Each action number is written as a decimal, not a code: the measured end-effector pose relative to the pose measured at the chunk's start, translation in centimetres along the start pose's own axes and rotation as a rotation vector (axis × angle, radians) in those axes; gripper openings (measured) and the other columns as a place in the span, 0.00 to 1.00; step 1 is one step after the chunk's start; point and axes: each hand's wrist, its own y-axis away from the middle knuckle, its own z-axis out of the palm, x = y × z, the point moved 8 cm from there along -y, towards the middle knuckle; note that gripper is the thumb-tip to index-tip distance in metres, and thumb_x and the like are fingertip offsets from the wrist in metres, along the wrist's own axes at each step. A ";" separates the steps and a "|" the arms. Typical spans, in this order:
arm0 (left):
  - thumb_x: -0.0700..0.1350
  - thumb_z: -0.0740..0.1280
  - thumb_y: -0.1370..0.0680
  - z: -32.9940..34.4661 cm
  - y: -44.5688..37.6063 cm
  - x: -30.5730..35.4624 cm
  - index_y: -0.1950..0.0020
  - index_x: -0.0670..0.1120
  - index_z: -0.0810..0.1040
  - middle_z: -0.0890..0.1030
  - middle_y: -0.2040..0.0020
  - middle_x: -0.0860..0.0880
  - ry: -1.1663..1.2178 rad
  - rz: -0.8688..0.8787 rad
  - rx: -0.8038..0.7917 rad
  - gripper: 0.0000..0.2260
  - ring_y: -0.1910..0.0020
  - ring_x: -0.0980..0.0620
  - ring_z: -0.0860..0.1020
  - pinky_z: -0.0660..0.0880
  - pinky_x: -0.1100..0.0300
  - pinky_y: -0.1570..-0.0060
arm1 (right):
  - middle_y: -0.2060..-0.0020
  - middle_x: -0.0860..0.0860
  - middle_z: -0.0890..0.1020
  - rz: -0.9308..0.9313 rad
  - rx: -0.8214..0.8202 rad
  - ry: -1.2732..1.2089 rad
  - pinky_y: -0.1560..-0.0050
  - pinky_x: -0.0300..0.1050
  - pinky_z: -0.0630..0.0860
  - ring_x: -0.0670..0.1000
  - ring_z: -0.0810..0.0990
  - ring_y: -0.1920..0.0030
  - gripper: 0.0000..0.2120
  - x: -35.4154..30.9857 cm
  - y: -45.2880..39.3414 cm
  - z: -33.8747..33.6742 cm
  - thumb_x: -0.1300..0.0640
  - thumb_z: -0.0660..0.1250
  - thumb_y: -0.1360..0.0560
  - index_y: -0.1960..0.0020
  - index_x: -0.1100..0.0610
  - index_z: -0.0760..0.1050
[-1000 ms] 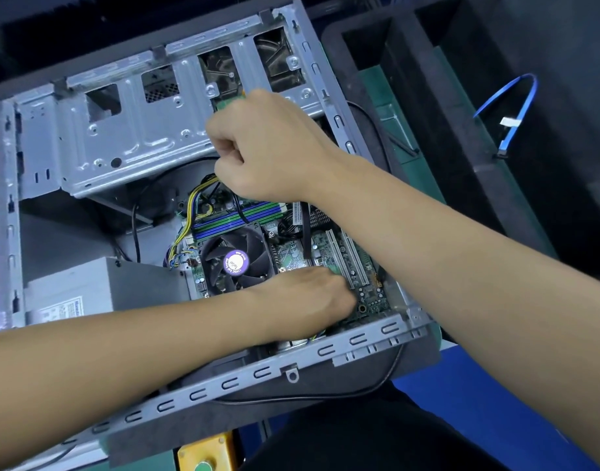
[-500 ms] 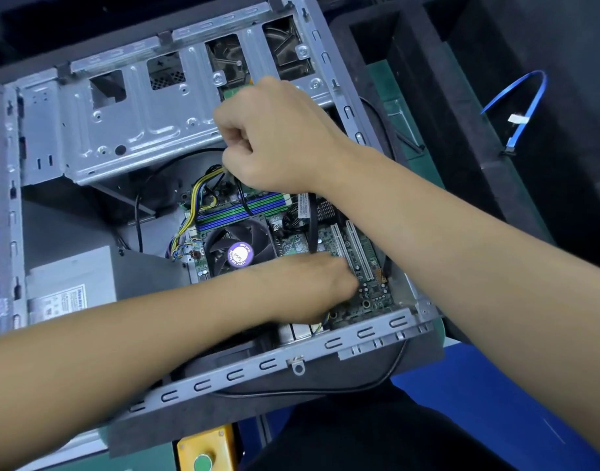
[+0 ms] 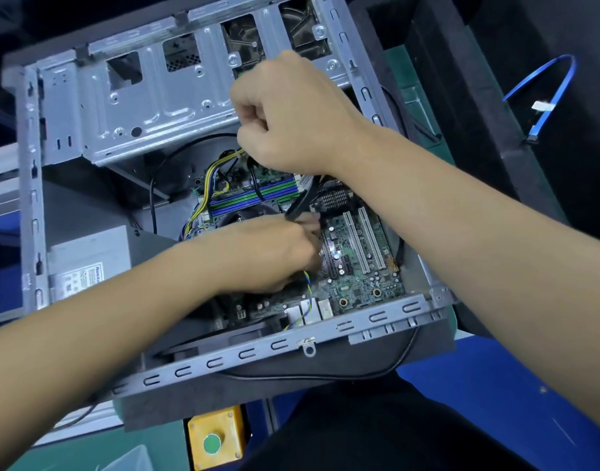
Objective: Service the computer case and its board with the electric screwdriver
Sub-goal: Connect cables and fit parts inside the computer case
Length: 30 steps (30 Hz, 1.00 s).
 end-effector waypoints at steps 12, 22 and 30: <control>0.45 0.66 0.26 -2.8 0.8 -3.0 0.49 0.53 0.79 0.77 0.54 0.56 0.409 -0.199 0.391 0.07 0.50 0.50 0.76 0.73 0.56 0.50 | 0.74 0.44 0.63 0.020 0.163 -0.003 0.54 0.49 0.77 0.54 0.66 0.66 0.07 0.2 0.3 -1.7 0.56 0.56 0.34 0.62 0.57 0.71; 0.40 0.68 0.27 -3.1 1.3 -2.7 0.57 0.48 0.79 0.78 0.60 0.57 0.538 -0.031 0.283 0.03 0.56 0.55 0.74 0.72 0.57 0.52 | 0.75 0.42 0.63 0.006 0.227 -0.011 0.53 0.51 0.77 0.53 0.65 0.67 0.11 0.2 0.2 -1.9 0.57 0.57 0.33 0.61 0.61 0.75; 0.43 0.67 0.29 -2.4 0.8 -2.7 0.56 0.50 0.78 0.76 0.59 0.55 0.432 -0.053 0.179 0.04 0.56 0.53 0.73 0.73 0.54 0.53 | 0.73 0.52 0.68 -0.009 0.263 0.008 0.64 0.49 0.70 0.54 0.68 0.67 0.13 0.3 0.2 -2.0 0.56 0.57 0.35 0.62 0.64 0.75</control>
